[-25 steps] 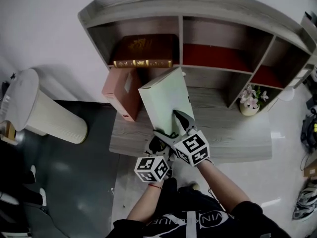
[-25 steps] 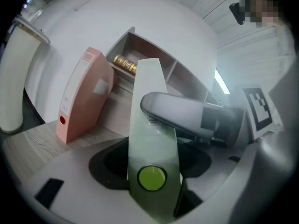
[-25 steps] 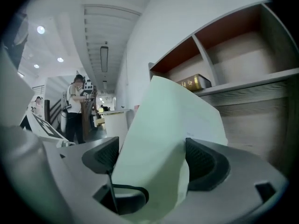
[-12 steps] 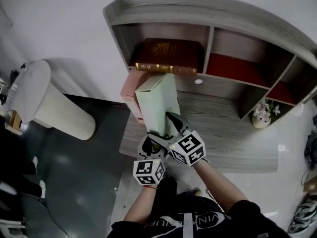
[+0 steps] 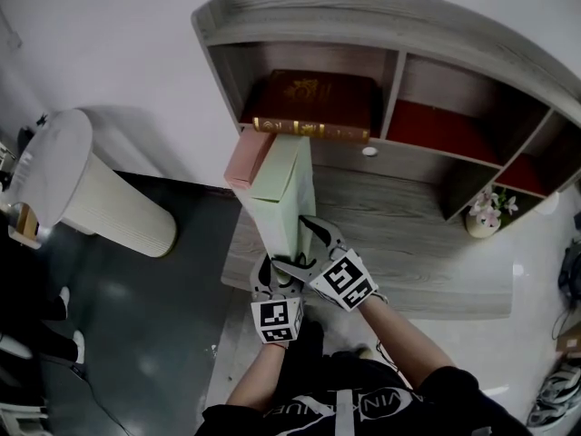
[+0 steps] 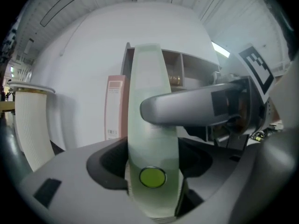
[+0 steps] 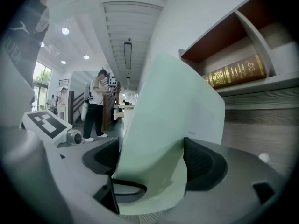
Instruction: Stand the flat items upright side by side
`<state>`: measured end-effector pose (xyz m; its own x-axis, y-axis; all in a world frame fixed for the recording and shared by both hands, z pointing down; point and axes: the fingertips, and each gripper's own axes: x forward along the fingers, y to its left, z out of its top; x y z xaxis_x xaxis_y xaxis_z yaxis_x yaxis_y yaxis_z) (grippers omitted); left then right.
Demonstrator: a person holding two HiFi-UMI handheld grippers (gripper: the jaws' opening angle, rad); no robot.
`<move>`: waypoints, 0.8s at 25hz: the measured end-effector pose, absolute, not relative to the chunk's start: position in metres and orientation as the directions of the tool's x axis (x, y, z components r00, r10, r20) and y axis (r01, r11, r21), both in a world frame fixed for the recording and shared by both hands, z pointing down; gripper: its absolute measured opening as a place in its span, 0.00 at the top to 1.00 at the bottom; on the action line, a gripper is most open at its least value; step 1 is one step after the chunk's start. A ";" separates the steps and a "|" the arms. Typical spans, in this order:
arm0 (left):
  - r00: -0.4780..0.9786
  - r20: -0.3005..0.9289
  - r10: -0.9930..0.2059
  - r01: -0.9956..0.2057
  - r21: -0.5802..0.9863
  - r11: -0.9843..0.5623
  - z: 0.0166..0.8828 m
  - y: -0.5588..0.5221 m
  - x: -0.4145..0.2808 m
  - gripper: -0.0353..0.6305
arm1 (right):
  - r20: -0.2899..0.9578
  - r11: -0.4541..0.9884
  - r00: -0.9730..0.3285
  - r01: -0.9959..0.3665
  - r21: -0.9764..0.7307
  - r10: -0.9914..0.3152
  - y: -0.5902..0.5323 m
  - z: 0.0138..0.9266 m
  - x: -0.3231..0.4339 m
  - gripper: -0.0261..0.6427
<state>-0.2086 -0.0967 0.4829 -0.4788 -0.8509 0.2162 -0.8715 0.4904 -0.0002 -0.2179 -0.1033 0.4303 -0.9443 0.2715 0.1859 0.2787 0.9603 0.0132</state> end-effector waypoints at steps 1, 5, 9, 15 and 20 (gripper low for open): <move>-0.474 0.235 -0.849 -0.873 -0.004 0.487 0.488 -0.096 -0.209 0.50 | 0.194 0.959 -0.942 0.283 0.025 0.273 -0.102 0.434 -0.217 0.31; -0.454 0.307 -0.837 -0.882 -0.023 0.470 0.505 -0.098 -0.211 0.50 | 0.221 0.963 -0.940 0.270 0.014 0.260 -0.106 0.450 -0.214 0.32; -0.436 0.378 -0.817 -0.887 -0.027 0.461 0.522 -0.100 -0.210 0.50 | 0.271 0.964 -0.927 0.267 -0.008 0.259 -0.108 0.470 -0.213 0.32; -0.415 0.422 -0.806 -0.892 -0.016 0.452 0.535 -0.104 -0.218 0.50 | 0.308 0.963 -0.915 0.271 -0.007 0.260 -0.111 0.484 -0.220 0.32; -0.393 0.468 -0.791 -0.898 -0.010 0.441 0.544 -0.110 -0.229 0.50 | 0.334 0.965 -0.908 0.263 -0.017 0.254 -0.116 0.493 -0.231 0.32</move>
